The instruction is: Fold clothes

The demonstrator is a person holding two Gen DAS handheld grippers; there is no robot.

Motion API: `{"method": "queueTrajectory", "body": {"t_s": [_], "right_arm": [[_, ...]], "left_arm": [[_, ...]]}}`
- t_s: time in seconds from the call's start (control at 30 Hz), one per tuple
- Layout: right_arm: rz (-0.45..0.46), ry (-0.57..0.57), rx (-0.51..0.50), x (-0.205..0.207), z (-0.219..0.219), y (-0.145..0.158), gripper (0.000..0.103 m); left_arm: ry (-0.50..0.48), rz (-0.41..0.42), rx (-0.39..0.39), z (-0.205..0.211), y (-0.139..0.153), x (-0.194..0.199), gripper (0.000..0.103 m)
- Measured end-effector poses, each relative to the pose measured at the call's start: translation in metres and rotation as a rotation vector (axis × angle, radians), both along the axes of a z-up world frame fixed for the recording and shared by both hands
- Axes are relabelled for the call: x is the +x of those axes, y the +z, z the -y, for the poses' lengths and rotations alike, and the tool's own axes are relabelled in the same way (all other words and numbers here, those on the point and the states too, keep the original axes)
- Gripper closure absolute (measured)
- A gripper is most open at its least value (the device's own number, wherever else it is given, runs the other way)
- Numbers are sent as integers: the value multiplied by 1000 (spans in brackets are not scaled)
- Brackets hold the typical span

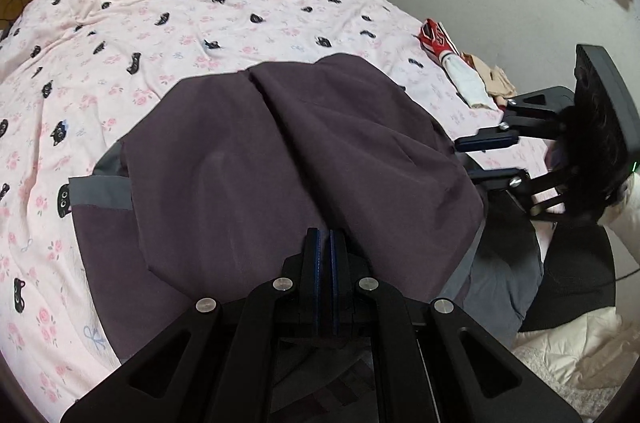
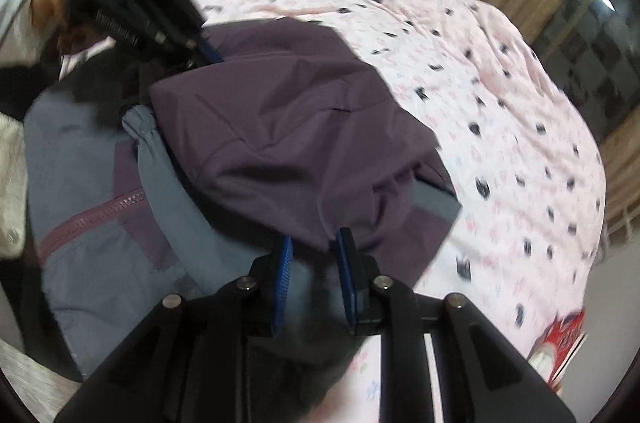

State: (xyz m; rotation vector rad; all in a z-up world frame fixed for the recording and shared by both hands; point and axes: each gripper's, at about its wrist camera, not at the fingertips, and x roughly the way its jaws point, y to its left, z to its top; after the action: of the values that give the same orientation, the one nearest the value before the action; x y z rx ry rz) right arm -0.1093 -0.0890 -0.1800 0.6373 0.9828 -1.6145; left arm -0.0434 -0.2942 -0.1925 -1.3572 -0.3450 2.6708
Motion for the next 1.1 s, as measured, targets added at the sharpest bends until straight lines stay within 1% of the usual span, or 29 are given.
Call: {"method": "queueTrajectory", "body": {"t_s": [0.07, 0.17, 0.27, 0.3, 0.43, 0.5, 0.57, 0.7, 0.77, 0.83, 0.93, 1.0, 1.1], "right_arm": [[97, -65, -70, -12, -10, 15, 79], [252, -168, -216, -30, -17, 43, 79], [399, -204, -339, -33, -11, 58, 79], [435, -210, -365, -32, -8, 61, 79], [480, -180, -351, -10, 18, 46, 79], [503, -178, -316, -4, 29, 32, 79], [502, -186, -283, -1, 37, 20, 79], [495, -233, -225, -5, 41, -3, 79], [482, -257, -195, -6, 39, -13, 79], [462, -281, -154, -10, 38, -23, 80], [470, -302, -116, -15, 32, -37, 80], [480, -306, -108, -18, 28, -42, 80], [487, -304, -110, -20, 26, -39, 80]], "left_arm": [[16, -21, -11, -3, 2, 4, 100], [41, -50, -27, -7, 5, 11, 100], [77, -79, -23, -9, 10, 17, 100], [90, -89, -19, -9, 11, 19, 100], [130, -121, 11, -8, 15, 24, 100], [143, -133, 32, -7, 17, 26, 100], [148, -137, 55, -6, 15, 26, 100], [160, -72, 14, -6, -7, 18, 100], [172, -42, 12, -2, -19, 17, 100], [179, -34, 21, 0, -27, 18, 100], [177, -34, 22, -2, -31, 20, 100], [170, -37, 3, -5, -30, 21, 100], [173, -45, 2, -5, -26, 23, 100]]}}
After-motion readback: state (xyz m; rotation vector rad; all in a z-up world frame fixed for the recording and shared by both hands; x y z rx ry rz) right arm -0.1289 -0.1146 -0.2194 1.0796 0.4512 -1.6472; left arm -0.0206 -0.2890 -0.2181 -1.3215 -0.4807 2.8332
